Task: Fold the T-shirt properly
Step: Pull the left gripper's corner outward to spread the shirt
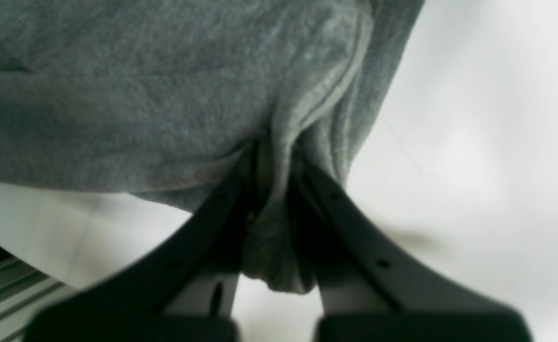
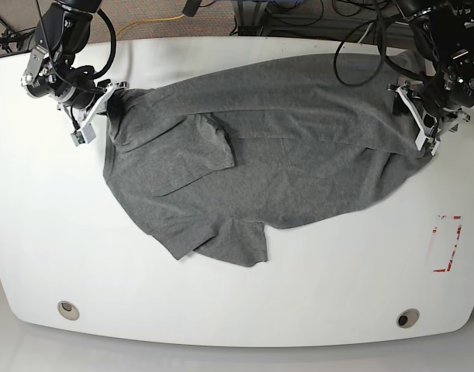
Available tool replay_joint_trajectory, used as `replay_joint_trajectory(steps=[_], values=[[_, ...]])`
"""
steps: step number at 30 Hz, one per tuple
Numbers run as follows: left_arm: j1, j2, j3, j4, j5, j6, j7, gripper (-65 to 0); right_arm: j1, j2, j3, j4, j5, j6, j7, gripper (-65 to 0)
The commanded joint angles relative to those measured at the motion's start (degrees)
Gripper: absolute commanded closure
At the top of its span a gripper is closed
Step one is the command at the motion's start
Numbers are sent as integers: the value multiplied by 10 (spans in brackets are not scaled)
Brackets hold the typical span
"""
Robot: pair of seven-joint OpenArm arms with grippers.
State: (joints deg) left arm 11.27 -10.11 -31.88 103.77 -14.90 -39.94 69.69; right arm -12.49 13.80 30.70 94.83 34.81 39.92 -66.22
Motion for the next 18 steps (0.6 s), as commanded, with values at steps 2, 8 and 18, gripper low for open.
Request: replay_joint_trajectory(steps=[2, 8, 18], values=[[-11, -16, -3, -17, 1, -1, -2, -408, 8, 7, 3, 11, 9, 1, 9, -8], [-22, -25, -2, -57, -3, -1, -2, -407, 9, 7, 3, 11, 9, 1, 9, -8], [-21, -22, 0, -41, 1, -1, -2, 0, 15, 7, 3, 11, 9, 1, 9, -6]])
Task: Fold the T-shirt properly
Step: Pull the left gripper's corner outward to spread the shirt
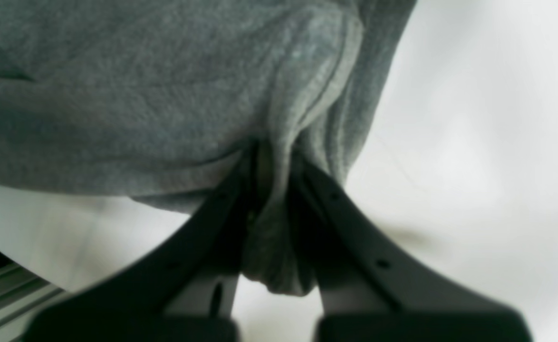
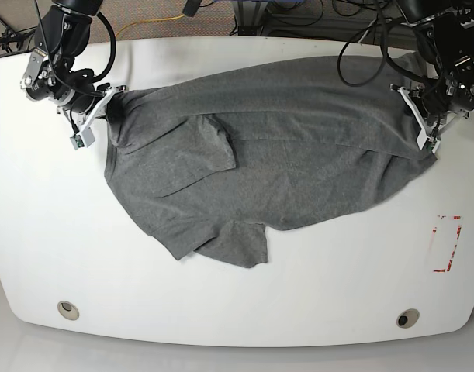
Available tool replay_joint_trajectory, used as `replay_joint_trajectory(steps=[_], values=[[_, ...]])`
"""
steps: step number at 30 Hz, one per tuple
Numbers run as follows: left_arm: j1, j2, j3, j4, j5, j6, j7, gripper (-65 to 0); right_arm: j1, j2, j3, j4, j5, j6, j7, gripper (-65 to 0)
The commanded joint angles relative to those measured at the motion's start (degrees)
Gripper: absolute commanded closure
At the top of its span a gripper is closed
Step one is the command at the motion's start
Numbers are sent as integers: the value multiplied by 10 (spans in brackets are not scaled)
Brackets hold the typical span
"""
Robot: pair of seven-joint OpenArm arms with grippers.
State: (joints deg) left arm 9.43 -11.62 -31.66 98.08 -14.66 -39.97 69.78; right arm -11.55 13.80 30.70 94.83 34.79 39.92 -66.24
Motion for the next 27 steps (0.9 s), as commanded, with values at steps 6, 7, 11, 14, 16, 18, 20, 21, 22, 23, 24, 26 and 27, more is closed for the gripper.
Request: replay_joint_trajectory(steps=[6, 7, 11, 14, 16, 18, 20, 21, 22, 23, 24, 26, 27], values=[[7, -9, -6, 55, -3, 0, -3, -31, 5, 7, 3, 11, 10, 1, 9, -6], [14, -10, -6, 62, -3, 0, -3, -31, 5, 7, 3, 11, 10, 1, 9, -6], [36, -10, -6, 113, -5, 0, -2, -13, 5, 7, 3, 11, 10, 1, 9, -6], [58, -10, -6, 139, -5, 0, -2, -7, 5, 2, 3, 11, 10, 1, 9, -6], [73, -10, -7, 154, -5, 0, -2, -7, 5, -5, 3, 11, 8, 1, 9, -6], [87, -10, -7, 160, -5, 0, -2, -8, 5, -6, 3, 11, 8, 1, 9, -6], [98, -11, -14, 160, -5, 0, -2, -8, 5, -7, 2, 11, 9, 1, 9, -6], [100, -11, -21, 158, -5, 0, -2, -10, 5, -7, 2, 11, 9, 1, 9, -6], [103, -11, -34, 157, -5, 0, -2, -11, 5, -8, 2, 11, 9, 1, 9, -6], [103, -11, -42, 156, -5, 0, -2, -11, 5, -8, 2, 11, 8, 1, 9, -6], [103, -11, -45, 156, -6, 0, -2, -11, 5, -8, 2, 11, 7, 1, 9, -6], [103, -11, -48, 158, -5, 0, -2, -11, 5, -9, 0, 11, 9, 1, 9, -6], [104, -11, -50, 158, -3, 0, -1, -10, 5, -9, 0, 11, 9, 1, 9, -6]])
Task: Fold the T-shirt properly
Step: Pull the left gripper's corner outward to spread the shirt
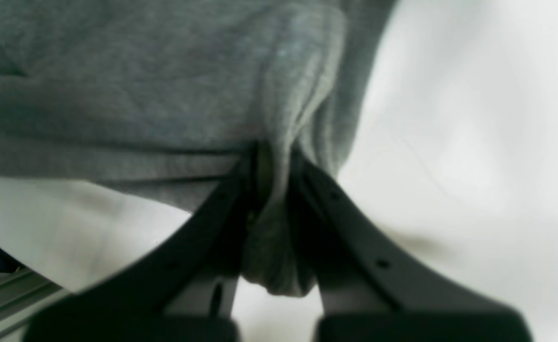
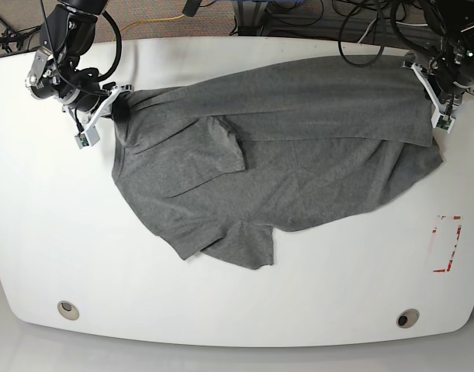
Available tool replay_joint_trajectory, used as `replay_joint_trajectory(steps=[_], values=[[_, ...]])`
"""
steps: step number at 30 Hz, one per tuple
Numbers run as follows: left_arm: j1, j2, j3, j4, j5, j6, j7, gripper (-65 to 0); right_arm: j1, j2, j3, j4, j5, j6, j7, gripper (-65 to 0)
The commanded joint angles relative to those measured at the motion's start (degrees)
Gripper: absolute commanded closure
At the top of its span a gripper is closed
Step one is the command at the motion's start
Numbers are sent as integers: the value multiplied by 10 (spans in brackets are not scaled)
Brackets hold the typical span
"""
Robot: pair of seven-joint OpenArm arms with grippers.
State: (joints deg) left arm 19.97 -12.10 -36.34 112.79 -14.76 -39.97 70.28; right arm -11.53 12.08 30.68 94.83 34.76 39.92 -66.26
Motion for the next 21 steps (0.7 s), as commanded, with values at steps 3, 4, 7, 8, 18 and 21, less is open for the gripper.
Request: replay_joint_trajectory(steps=[3, 4, 7, 8, 18, 21], values=[[20, -6, -15, 12, 0, 0, -4, -10, 5, 8, 0, 11, 10, 1, 9, -6], [29, -6, -23, 13, -2, 0, -4, -10, 5, 8, 2, 11, 8, 1, 9, -6], [46, -6, -34, 13, -4, 0, -4, -10, 8, 9, 2, 11, 5, 1, 10, -6], [49, -6, -34, 13, -4, 0, -4, -10, 12, 9, 2, 11, 6, 1, 10, -6], [104, -5, -50, 9, -1, 0, -5, -10, 16, 8, 1, 11, 8, 1, 10, -6], [115, -6, -55, 8, 0, 0, -5, -10, 16, 8, 2, 11, 6, 1, 10, -6]])
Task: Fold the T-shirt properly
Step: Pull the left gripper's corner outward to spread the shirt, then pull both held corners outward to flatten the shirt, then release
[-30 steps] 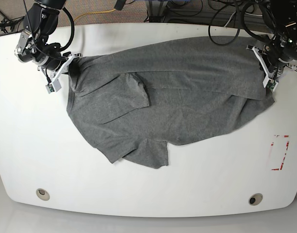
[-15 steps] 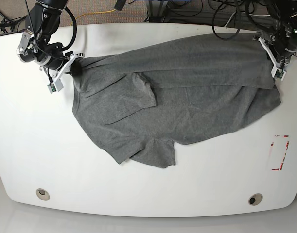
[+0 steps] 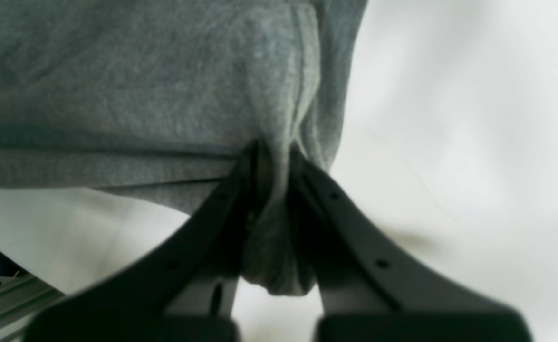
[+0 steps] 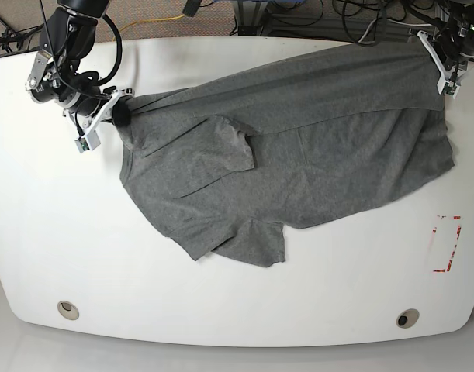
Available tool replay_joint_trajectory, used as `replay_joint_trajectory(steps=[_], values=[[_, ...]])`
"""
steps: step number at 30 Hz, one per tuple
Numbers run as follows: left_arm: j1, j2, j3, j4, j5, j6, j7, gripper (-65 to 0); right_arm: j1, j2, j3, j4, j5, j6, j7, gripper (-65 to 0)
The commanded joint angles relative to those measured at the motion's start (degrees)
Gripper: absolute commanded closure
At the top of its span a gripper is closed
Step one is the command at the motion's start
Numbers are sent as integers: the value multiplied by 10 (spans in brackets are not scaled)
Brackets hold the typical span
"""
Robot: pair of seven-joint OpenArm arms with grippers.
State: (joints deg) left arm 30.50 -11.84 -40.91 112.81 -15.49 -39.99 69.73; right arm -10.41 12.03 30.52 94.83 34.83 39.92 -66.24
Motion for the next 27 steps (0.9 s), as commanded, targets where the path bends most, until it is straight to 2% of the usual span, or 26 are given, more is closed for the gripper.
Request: replay_joint_trajectory(steps=[1, 5, 6, 9, 11, 13, 14, 17, 18, 21, 23, 27], values=[[11, -9, -11, 8, 7, 0, 0, -10, 5, 8, 4, 11, 6, 1, 10, -6], [14, -18, -8, 7, 8, 0, 0, -19, 5, 8, 4, 11, 7, 1, 10, -8], [16, -20, -5, 7, 8, 0, 0, -44, 5, 8, 4, 11, 7, 1, 10, -11], [25, -24, 7, 7, 8, 0, 0, -165, 4, 8, 4, 11, 8, 1, 8, -14], [25, -24, 5, 7, 8, 0, 0, -278, 2, 10, 5, 12, 9, 1, 5, -25], [25, -25, 8, 6, 8, 0, 0, -351, 0, 12, 6, 23, 12, 1, 5, -78], [26, -26, 8, 6, 8, 0, 0, -375, -9, 12, 7, 32, 14, 1, 5, -130], [26, -39, 6, 6, 2, 0, 0, -378, -40, 10, 28, 70, 41, 1, 5, -298], [26, -39, 5, 8, 2, 0, 0, -378, -55, 9, 38, 90, 58, 1, 5, -379], [22, -38, 5, 13, 1, 0, 0, -378, -84, 8, 49, 123, 96, 1, 5, -525], [10, -38, 10, 13, 1, 0, 0, -378, -97, 9, 64, 137, 102, 1, 5, -558], [-13, -36, 20, 13, 3, 0, 0, -378, -108, 11, 109, 142, 101, 1, 5, -536]])
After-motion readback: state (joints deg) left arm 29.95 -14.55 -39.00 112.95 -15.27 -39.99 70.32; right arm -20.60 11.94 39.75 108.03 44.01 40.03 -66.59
